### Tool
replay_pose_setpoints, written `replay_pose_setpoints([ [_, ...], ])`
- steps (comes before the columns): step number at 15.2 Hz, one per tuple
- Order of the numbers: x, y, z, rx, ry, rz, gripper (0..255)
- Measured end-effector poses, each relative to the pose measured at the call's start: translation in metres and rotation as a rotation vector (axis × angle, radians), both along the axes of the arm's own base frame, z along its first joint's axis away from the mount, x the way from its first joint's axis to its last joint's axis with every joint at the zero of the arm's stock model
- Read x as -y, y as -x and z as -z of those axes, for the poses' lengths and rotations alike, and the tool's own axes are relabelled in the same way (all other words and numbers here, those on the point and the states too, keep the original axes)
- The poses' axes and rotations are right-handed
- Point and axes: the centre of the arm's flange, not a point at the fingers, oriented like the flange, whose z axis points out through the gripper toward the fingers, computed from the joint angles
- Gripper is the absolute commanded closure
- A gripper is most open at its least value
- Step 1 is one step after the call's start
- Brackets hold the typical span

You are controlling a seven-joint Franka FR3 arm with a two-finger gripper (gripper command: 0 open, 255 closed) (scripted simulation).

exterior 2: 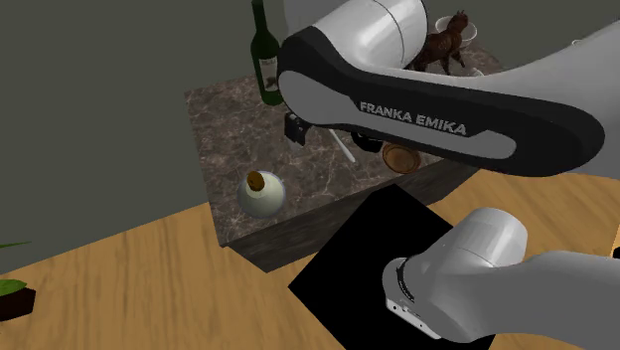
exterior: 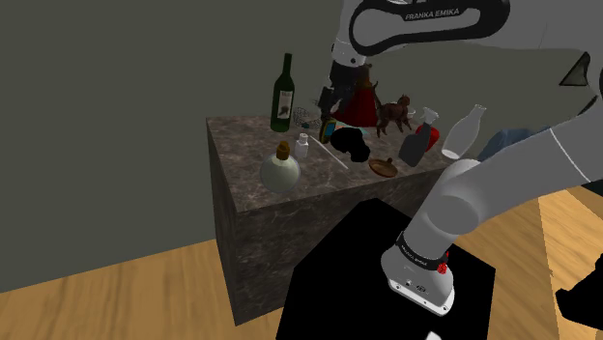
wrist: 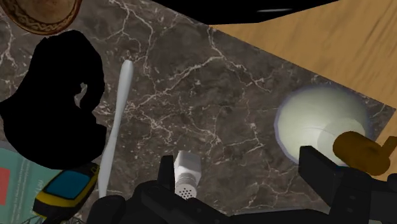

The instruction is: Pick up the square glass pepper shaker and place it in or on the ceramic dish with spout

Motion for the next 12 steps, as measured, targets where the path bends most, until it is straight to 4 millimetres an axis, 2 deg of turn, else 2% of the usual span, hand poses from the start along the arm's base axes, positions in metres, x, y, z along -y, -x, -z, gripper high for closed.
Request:
replay_pose_setpoints([
  [7, 0.021, -0.065, 0.063, 0.014, 0.008, -0.016, 0],
  [12, 0.039, -0.103, 0.107, 0.024, 0.013, -0.026, 0],
])
